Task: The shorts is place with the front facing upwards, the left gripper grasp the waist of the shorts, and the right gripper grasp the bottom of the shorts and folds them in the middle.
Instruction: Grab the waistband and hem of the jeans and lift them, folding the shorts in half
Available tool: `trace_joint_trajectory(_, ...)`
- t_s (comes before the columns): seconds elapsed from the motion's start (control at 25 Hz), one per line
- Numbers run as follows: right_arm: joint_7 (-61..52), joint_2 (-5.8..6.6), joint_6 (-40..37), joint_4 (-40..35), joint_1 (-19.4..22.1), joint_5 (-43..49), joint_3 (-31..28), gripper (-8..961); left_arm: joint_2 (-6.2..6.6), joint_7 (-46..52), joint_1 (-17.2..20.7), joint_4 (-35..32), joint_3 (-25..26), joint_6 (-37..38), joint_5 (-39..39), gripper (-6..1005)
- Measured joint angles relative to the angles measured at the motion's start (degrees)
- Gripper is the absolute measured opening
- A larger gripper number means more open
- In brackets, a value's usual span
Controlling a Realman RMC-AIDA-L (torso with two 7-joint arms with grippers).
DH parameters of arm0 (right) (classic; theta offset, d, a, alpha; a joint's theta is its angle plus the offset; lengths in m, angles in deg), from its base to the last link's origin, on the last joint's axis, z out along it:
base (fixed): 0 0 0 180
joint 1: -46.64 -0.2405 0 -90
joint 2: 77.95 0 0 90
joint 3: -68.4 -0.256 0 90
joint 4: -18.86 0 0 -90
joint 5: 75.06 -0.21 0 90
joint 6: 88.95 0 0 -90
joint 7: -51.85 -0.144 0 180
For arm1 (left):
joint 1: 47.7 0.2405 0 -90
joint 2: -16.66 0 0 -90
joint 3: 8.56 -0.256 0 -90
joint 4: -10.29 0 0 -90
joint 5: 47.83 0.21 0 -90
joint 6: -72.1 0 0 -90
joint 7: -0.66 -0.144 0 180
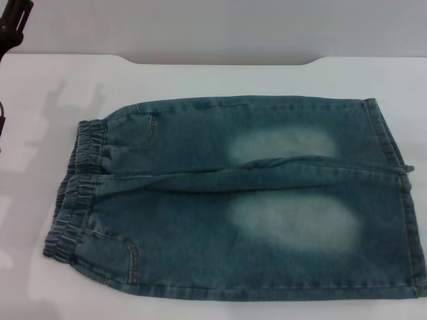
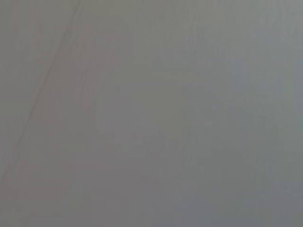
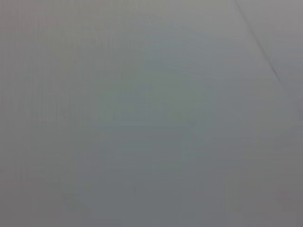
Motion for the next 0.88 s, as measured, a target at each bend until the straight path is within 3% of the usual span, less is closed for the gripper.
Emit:
trace_joint_trajectory(0.64, -0.48, 0.00, -0.49, 0.54, -0.01, 0.00, 0.00, 501, 0.12, 3.23, -0.48, 0.26, 0.56, -0.96, 0.40, 807)
trace_joint_trajectory(0.76, -2.83, 0.00, -0.57, 0.53, -0.07, 0.01, 0.00, 501, 0.71, 9.60, -0.55, -2.38, -1.60, -1.89, 1.97, 807)
trace_joint_trajectory(0.88, -5.02, 0.01, -0.59, 0.51, 0.12, 0.44, 0.04, 501, 1.03, 17.60, 0.57, -9.53, -5.88, -3.66, 3.90, 807)
